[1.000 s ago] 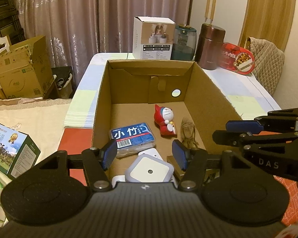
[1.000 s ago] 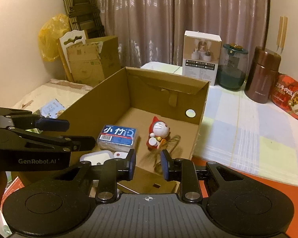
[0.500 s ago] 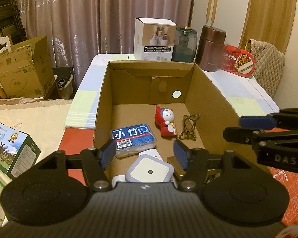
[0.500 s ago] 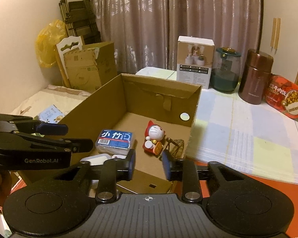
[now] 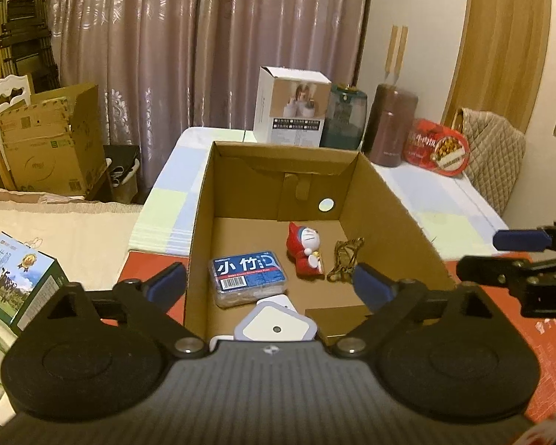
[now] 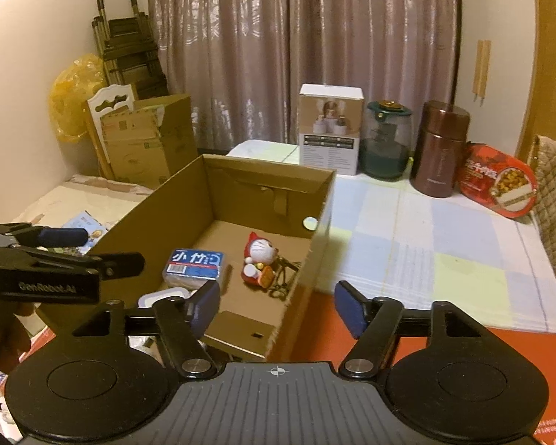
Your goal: Organize rigid objects
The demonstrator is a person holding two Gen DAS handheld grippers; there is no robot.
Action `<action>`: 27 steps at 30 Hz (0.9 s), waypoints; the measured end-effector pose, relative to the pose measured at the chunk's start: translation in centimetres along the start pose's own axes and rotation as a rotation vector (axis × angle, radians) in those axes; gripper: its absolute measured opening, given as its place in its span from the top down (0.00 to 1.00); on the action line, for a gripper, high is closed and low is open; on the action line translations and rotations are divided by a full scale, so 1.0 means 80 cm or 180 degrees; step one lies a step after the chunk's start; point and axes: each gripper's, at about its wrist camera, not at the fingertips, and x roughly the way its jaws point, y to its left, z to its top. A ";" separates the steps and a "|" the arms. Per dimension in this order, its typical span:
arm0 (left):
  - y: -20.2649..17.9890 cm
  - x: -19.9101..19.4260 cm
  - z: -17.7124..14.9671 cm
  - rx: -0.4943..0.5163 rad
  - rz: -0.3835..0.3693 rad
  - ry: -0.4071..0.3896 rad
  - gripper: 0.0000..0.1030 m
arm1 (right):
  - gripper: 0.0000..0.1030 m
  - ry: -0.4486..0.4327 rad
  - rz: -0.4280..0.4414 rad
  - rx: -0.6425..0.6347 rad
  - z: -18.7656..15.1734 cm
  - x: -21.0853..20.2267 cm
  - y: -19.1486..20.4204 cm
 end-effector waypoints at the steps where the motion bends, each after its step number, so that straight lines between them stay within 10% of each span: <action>1: 0.000 -0.004 -0.001 -0.0013 0.0000 -0.0031 0.03 | 0.29 0.0008 -0.0013 0.0000 -0.001 -0.004 0.000; 27: -0.041 -0.174 -0.033 -0.0155 0.0385 0.0080 0.02 | 0.15 0.0086 -0.0067 0.0318 -0.047 -0.129 0.021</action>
